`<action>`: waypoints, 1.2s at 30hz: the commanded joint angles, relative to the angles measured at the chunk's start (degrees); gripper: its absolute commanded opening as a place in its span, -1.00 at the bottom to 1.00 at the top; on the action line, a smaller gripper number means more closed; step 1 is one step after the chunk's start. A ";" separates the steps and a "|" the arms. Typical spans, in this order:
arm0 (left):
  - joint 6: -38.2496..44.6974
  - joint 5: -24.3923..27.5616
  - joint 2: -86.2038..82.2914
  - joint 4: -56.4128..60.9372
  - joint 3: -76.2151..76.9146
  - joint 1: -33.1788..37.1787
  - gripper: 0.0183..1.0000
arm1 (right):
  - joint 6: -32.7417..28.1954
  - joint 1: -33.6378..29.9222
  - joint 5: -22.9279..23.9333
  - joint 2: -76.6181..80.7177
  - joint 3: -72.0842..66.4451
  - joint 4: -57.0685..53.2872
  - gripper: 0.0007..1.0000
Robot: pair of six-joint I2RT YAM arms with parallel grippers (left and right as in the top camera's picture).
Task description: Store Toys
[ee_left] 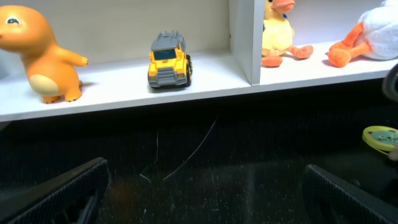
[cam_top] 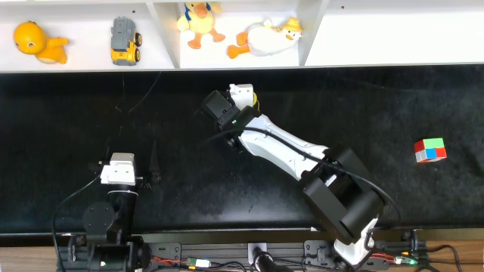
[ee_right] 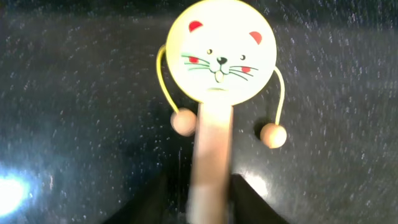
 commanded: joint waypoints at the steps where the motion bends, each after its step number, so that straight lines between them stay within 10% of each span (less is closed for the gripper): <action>1: 0.68 -0.46 -0.68 -0.33 -0.07 -0.11 1.00 | 0.35 -0.24 0.24 0.24 1.20 0.13 -0.79; 16: 0.68 -0.46 -0.68 -0.33 -0.07 -0.11 1.00 | 2.43 -1.55 5.46 -21.29 -14.99 -1.36 -0.91; 23: 0.68 -0.46 -0.68 -0.33 -0.07 -0.11 1.00 | 1.62 -11.67 5.42 -40.79 -24.39 -10.91 -0.92; 36: 0.68 -0.46 -0.68 -0.33 -0.07 -0.11 1.00 | -37.73 -38.25 -3.04 -35.04 -13.00 -4.79 -0.93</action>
